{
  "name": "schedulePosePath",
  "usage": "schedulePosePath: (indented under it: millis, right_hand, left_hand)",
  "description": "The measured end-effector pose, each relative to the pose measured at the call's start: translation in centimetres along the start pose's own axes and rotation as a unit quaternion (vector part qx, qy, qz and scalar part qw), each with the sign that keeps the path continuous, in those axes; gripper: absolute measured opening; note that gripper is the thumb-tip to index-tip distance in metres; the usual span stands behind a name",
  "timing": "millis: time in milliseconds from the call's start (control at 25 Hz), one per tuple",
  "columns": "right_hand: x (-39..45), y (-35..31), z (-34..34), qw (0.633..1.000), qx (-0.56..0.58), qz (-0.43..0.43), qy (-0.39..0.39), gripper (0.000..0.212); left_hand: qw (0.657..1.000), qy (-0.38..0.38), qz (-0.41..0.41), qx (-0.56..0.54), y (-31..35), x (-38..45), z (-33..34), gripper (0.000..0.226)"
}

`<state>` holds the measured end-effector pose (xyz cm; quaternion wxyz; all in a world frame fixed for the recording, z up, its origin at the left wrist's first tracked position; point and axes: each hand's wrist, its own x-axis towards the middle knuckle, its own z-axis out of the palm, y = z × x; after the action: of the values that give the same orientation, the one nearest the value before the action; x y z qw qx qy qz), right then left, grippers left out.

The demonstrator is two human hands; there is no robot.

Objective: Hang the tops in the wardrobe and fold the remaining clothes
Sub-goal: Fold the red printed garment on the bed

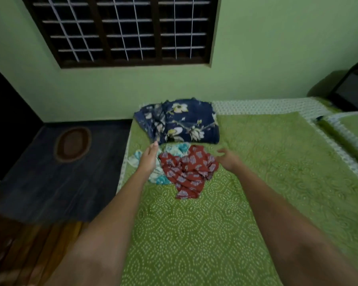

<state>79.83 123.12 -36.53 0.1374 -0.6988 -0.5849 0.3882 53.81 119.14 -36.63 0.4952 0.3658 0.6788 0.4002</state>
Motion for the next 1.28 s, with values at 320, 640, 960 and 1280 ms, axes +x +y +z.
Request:
schedulePosePath:
  millis: [320,640,960,1280]
  right_hand:
    - [14.5,15.3,17.0,0.984,-0.142,0.041,-0.101,0.039]
    - [28.4,18.3,24.2,0.995,0.087,0.057,0.007,0.102]
    - [26.7,21.7,25.1,0.981,-0.174,0.079,-0.037,0.064]
    - [15.3,24.4,23.5,0.891,-0.364,0.034,-0.270,0.040]
  left_hand:
    - [0.982,-0.047,-0.113,0.143,-23.2,14.0,7.4,0.048]
    - [0.873,-0.188,0.124,0.433,-31.4,25.2,13.6,0.068]
    - [0.811,-0.169,0.067,0.557,-31.4,22.4,15.0,0.023]
    - [0.583,-0.459,-0.245,0.624,-32.7,11.8,7.4,0.034]
